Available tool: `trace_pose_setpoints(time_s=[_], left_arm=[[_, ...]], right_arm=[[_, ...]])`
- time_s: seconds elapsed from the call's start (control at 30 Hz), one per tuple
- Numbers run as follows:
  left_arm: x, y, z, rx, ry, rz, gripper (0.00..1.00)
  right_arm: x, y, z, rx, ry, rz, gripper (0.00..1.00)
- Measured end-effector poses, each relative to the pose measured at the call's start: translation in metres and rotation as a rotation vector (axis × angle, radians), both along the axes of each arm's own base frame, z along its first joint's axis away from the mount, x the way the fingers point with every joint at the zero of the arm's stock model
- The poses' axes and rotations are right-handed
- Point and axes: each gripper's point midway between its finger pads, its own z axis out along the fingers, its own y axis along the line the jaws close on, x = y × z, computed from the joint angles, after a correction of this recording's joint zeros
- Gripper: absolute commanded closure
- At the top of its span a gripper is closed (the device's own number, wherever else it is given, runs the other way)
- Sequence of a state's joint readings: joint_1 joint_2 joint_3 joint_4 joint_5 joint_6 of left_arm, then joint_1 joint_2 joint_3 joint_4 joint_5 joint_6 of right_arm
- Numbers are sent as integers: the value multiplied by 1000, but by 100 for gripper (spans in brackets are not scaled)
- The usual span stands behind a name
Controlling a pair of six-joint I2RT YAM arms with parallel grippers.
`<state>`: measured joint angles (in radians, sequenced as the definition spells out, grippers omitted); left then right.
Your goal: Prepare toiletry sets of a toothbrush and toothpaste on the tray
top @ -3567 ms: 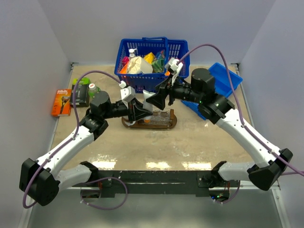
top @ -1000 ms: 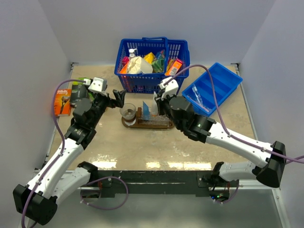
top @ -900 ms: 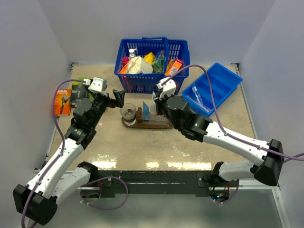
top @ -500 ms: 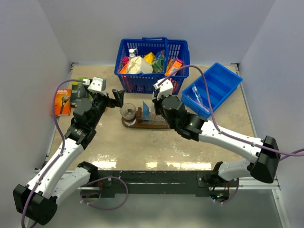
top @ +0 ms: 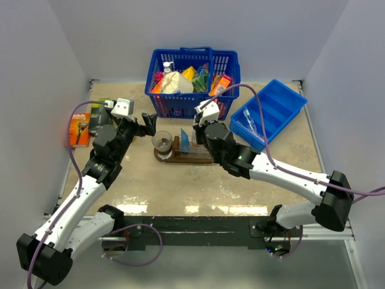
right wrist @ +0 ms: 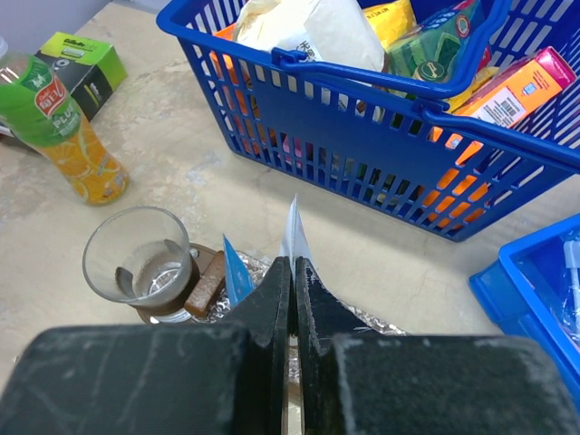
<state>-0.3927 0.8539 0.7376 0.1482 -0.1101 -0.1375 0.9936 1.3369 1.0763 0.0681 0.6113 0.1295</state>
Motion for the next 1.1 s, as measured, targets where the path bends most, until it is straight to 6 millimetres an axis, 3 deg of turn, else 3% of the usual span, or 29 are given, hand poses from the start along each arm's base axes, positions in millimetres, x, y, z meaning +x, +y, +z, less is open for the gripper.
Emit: trace_pose_setpoints(time_s=[0.43, 1.1], left_arm=[[0, 1, 1, -1, -2, 4, 0], [0, 2, 1, -1, -2, 10, 0]], right_arm=[[5, 3, -13, -21, 14, -6, 100], [6, 3, -14, -25, 13, -6, 100]])
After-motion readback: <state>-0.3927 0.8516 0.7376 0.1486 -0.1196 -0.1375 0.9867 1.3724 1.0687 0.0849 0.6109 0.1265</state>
